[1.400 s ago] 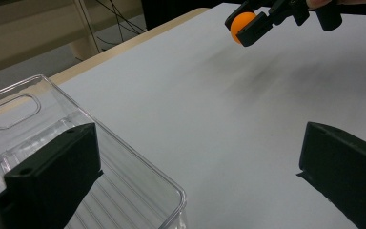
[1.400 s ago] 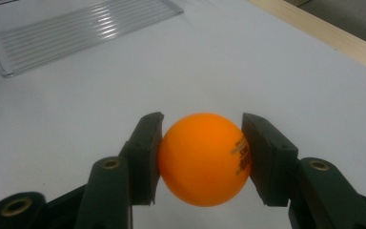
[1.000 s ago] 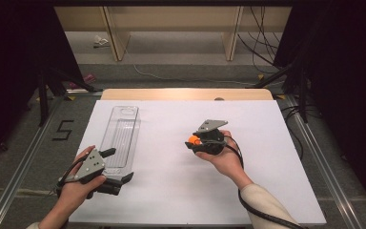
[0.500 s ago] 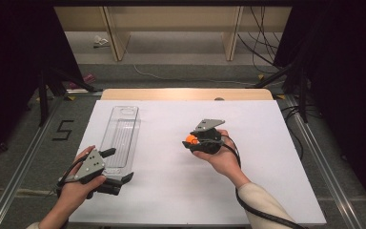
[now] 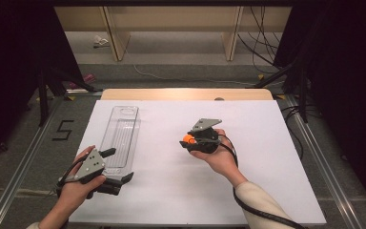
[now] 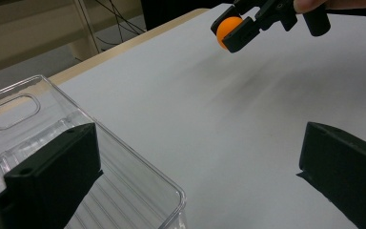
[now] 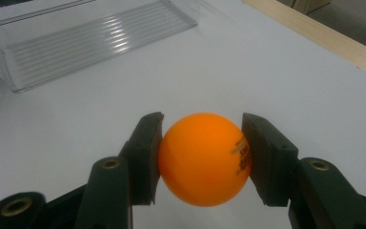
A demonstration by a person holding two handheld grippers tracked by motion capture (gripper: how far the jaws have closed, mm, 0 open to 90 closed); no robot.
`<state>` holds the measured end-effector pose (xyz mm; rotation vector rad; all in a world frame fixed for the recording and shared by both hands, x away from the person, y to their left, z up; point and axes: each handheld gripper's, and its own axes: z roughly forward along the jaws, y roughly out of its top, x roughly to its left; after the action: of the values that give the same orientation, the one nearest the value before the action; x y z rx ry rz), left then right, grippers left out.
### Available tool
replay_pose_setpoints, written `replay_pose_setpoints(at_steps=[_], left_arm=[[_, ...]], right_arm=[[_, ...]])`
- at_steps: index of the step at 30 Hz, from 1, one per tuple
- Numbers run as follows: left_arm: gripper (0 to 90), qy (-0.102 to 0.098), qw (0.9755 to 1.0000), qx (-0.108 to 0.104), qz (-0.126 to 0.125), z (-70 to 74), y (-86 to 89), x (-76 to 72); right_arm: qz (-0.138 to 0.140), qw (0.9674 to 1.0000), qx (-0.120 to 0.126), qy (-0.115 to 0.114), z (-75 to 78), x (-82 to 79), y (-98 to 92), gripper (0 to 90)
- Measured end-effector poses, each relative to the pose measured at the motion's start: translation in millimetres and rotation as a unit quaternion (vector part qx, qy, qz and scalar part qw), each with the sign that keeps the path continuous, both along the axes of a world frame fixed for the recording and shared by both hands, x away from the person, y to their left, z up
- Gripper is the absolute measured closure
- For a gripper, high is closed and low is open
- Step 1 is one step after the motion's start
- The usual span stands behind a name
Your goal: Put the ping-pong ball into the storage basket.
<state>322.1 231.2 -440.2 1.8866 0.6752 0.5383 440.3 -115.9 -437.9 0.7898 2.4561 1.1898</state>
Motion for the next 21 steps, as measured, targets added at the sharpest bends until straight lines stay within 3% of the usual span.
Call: replay_pose_setpoints(at_steps=[21], left_arm=[[0.0, 0.0, 1.0, -0.001, 0.001, 0.1, 0.2, 0.0]], right_arm=[[0.007, 1.0, 0.003, -0.003, 0.6, 4.0, 11.2, 51.4]])
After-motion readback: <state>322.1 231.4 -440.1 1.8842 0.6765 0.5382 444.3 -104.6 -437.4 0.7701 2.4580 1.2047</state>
